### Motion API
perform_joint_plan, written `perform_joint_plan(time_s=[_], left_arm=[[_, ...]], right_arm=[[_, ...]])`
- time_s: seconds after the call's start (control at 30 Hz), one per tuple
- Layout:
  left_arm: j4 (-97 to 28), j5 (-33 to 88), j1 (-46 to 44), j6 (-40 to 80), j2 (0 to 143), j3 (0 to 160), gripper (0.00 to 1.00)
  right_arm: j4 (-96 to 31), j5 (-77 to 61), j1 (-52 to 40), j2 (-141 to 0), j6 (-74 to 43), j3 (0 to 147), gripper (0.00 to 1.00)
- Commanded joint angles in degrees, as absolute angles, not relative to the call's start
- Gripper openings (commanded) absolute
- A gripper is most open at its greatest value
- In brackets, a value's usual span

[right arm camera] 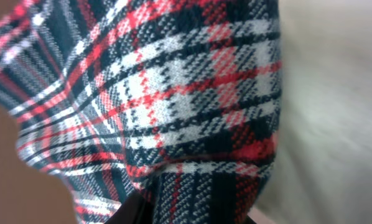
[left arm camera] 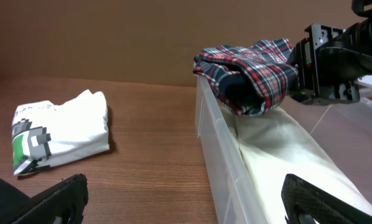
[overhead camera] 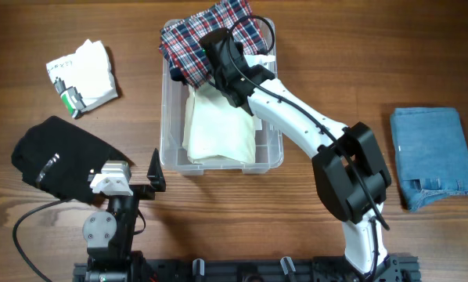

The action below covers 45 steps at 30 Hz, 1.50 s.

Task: Pack container
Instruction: 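Lower the plaid shirt into the container's upper half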

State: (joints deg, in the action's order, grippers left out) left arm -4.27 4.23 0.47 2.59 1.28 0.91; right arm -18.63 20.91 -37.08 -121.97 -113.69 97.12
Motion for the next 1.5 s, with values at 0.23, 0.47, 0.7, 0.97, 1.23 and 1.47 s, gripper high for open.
perform_joint_plan(time_s=[0.23,0.47,0.7,0.97,1.23,1.47], left_arm=[[-4.29,4.47,0.62,1.72,1.45,0.54,1.0],[-4.29,4.47,0.62,1.72,1.45,0.54,1.0],[-4.32,4.47,0.62,1.72,1.45,0.54,1.0],[-4.29,4.47,0.62,1.72,1.45,0.54,1.0],[-4.29,4.47,0.62,1.72,1.45,0.54,1.0],[-4.29,4.47,0.62,1.72,1.45,0.54,1.0]], right_arm=[[-24.58,19.0,-37.32,-123.33,-118.67,97.8,0.04],[-24.53,20.84,-37.3,-123.33,-118.67,97.8,0.04],[-25.3,20.62,-37.26,-123.33,-118.67,97.8,0.04],[-25.45,18.31,-37.32,-123.33,-118.69,97.8,0.04],[-19.27,18.5,-37.06,-123.33,-118.67,97.8,0.04],[-21.78,18.57,-35.73,-123.33,-118.69,97.8,0.04]])
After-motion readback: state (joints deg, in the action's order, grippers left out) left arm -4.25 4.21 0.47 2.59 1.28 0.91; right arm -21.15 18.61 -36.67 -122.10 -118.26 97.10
